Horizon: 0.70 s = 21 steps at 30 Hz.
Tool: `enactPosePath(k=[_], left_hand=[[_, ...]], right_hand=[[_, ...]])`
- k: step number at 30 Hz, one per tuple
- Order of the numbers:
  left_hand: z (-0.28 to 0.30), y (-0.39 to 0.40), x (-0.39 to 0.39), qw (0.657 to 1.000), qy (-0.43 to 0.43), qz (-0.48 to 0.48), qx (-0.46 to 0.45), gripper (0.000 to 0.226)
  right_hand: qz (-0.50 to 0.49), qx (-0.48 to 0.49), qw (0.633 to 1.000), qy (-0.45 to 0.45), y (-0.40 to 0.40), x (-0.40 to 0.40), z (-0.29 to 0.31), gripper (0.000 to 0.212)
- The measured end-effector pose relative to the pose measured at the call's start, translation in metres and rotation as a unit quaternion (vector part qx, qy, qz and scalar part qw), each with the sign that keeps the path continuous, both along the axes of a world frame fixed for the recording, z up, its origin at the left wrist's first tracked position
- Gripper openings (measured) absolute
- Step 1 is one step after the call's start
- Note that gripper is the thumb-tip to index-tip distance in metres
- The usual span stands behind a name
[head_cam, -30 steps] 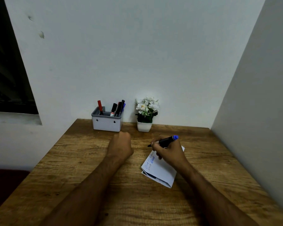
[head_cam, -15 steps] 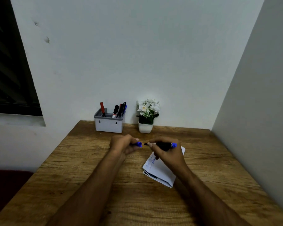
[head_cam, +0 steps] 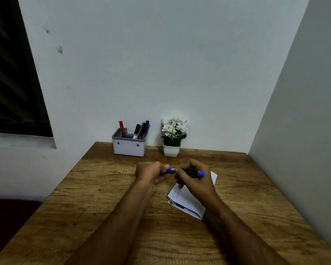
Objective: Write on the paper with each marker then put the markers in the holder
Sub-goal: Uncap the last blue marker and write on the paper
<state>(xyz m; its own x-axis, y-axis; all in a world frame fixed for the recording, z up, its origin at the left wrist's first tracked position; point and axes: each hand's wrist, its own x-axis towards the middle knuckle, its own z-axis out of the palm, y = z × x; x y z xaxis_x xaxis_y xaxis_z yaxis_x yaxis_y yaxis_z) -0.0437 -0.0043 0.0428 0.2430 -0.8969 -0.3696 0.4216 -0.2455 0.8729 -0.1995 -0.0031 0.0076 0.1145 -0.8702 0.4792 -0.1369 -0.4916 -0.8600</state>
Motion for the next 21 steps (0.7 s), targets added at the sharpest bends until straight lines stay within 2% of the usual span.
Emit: enactPosePath(k=[9,17,21], left_hand=[[0.003,-0.001,-0.008,0.996,0.045,0.08,-0.003,0.016],[0.003,0.0,0.007,0.989,0.125,0.075,-0.024,0.023],[-0.006,0.001,0.016,0.984,0.16,0.079,-0.014,0.02]], right_hand=[[0.005,0.019,0.998,-0.065,-0.008,0.01,0.01,0.026],[0.008,0.025,0.996,-0.089,-0.011,0.036,0.008,0.021],[0.054,0.042,0.993,-0.098,-0.006,0.051,0.003,0.015]])
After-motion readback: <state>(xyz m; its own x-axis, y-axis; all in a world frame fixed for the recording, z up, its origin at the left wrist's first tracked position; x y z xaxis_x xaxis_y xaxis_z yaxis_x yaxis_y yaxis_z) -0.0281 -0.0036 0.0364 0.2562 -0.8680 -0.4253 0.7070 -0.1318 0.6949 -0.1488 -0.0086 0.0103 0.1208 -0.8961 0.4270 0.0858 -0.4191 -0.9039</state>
